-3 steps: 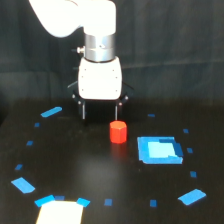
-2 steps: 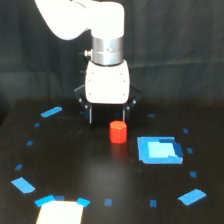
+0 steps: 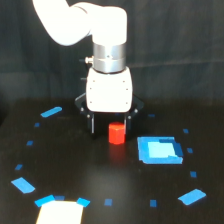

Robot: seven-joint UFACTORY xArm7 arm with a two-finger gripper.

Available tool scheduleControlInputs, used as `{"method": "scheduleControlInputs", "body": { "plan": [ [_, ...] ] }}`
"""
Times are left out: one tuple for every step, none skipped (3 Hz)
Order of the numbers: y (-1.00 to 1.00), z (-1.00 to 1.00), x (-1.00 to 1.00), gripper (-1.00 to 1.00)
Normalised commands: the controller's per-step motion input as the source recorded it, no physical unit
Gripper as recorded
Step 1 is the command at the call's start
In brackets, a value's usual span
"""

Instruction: Pick up the red object from the table

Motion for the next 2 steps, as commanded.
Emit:
{"method": "scheduleControlInputs", "body": {
  "plan": [
    [0.62,-0.2,0.22,-1.0],
    [-1.0,0.83,-0.36,-1.0]
  ]
}}
